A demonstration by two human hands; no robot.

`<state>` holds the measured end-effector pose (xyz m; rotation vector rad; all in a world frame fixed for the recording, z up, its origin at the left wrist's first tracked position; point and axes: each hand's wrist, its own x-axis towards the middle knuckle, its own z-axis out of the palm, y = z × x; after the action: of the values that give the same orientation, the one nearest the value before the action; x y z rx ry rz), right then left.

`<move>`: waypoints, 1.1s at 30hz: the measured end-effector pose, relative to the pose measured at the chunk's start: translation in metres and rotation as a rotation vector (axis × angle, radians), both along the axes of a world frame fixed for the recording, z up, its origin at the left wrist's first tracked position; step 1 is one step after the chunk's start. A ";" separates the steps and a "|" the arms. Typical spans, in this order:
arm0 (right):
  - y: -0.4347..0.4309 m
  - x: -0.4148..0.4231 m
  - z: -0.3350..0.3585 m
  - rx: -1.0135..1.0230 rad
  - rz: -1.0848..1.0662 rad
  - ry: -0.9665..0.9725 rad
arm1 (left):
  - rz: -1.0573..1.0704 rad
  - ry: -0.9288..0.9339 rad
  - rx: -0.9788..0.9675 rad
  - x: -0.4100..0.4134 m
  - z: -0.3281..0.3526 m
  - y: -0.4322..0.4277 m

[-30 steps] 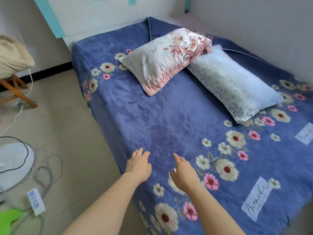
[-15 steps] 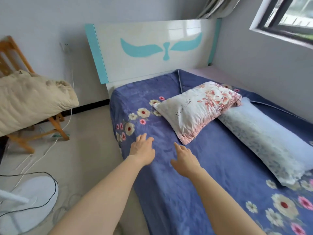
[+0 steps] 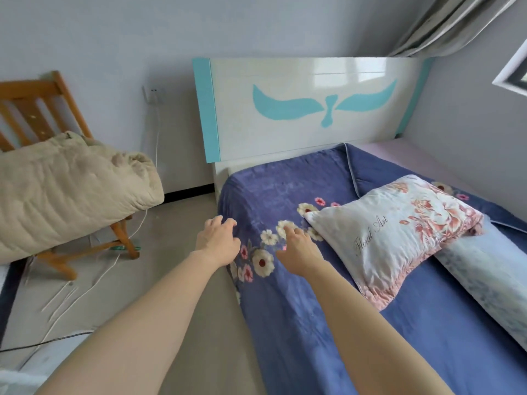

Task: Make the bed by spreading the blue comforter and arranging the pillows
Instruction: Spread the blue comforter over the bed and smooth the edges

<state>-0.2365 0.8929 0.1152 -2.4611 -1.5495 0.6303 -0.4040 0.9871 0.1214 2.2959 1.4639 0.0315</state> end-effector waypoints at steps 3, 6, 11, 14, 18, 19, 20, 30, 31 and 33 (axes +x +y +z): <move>0.050 0.003 -0.008 -0.033 0.030 -0.031 | 0.010 0.005 -0.022 0.002 -0.008 0.048; 0.099 0.014 -0.020 -0.077 0.039 -0.039 | 0.006 -0.014 -0.042 0.014 -0.020 0.097; 0.210 0.046 -0.052 -0.147 0.049 -0.016 | 0.027 -0.036 -0.100 0.045 -0.054 0.202; 0.266 0.063 -0.068 -0.201 0.063 -0.005 | 0.074 -0.032 -0.164 0.056 -0.075 0.255; 0.359 0.083 -0.098 -0.260 0.090 -0.007 | 0.145 -0.040 -0.250 0.070 -0.107 0.341; 0.374 0.084 -0.100 -0.263 0.092 -0.003 | 0.160 -0.059 -0.271 0.071 -0.111 0.354; 0.394 0.085 -0.109 -0.269 0.106 -0.003 | 0.183 -0.080 -0.294 0.073 -0.120 0.373; 0.575 0.080 -0.245 -0.360 0.107 0.015 | 0.337 -0.163 -0.637 0.084 -0.289 0.551; 0.592 0.080 -0.266 -0.366 0.113 -0.007 | 0.382 -0.171 -0.699 0.085 -0.317 0.566; 0.614 0.081 -0.291 -0.349 0.156 -0.068 | 0.487 -0.211 -0.776 0.087 -0.352 0.582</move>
<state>-0.1554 1.5065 -0.1754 -2.6458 -1.8052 0.9227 -0.3175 1.5694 -0.2302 1.2650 1.5321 -0.1279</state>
